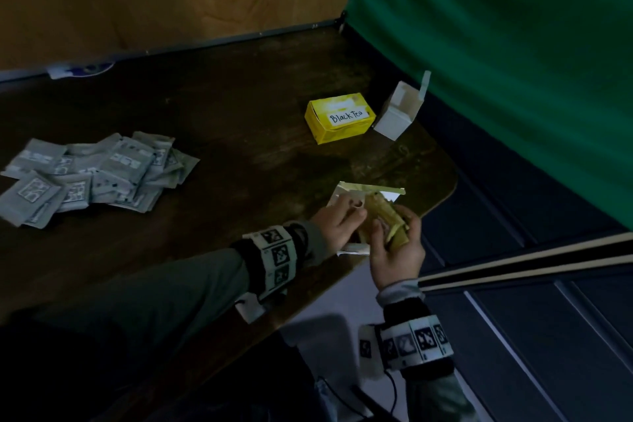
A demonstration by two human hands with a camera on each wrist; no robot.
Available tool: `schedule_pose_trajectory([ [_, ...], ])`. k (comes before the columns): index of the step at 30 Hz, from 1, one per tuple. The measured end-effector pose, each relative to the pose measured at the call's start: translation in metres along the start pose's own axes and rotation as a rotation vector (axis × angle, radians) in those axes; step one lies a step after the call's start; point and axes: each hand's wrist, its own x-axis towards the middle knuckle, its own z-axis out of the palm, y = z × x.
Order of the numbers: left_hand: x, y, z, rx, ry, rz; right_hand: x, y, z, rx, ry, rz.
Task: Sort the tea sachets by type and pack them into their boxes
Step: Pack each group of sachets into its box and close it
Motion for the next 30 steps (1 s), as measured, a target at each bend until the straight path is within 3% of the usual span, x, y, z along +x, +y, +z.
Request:
schedule_pose_trajectory([
  [3, 0.01, -0.012, 0.009, 0.49, -0.158, 0.214, 0.014, 0.014, -0.005, -0.156, -0.025, 0.013],
  [6, 0.023, -0.022, 0.014, 1.071, -0.33, 0.355, 0.022, 0.024, -0.001, -0.351, -0.199, 0.074],
  [9, 0.022, -0.029, 0.007, 1.304, -0.363, 0.407, 0.03, 0.023, 0.005, -0.578, -0.419, 0.185],
  [12, 0.029, -0.047, 0.007, 1.317, -0.239, 0.651, 0.044, 0.017, 0.01, -0.705, -0.567, 0.263],
  [13, 0.029, -0.048, 0.009, 1.31, -0.205, 0.668, 0.048, 0.015, 0.014, -0.744, -0.611, 0.282],
  [16, 0.028, -0.045, 0.014, 1.189, -0.124, 0.645, 0.057, 0.01, 0.021, -0.738, -0.618, 0.391],
  [20, 0.023, -0.036, 0.003, 0.819, -0.197, 0.491, 0.073, 0.01, -0.007, -0.519, -0.52, 0.51],
  [22, 0.021, -0.037, -0.002, 0.745, -0.169, 0.534, 0.074, 0.018, -0.017, -0.474, -0.543, 0.493],
  [26, 0.021, -0.048, 0.004, 1.014, -0.057, 0.583, 0.049, 0.035, -0.01, -0.373, -0.585, 0.424],
  [28, 0.024, -0.05, 0.008, 1.123, -0.136, 0.643, 0.037, 0.044, -0.007, -0.436, -0.601, 0.443],
  [30, 0.027, -0.05, 0.01, 1.225, -0.265, 0.612, 0.032, 0.047, -0.006, -0.402, -0.566, 0.523],
])
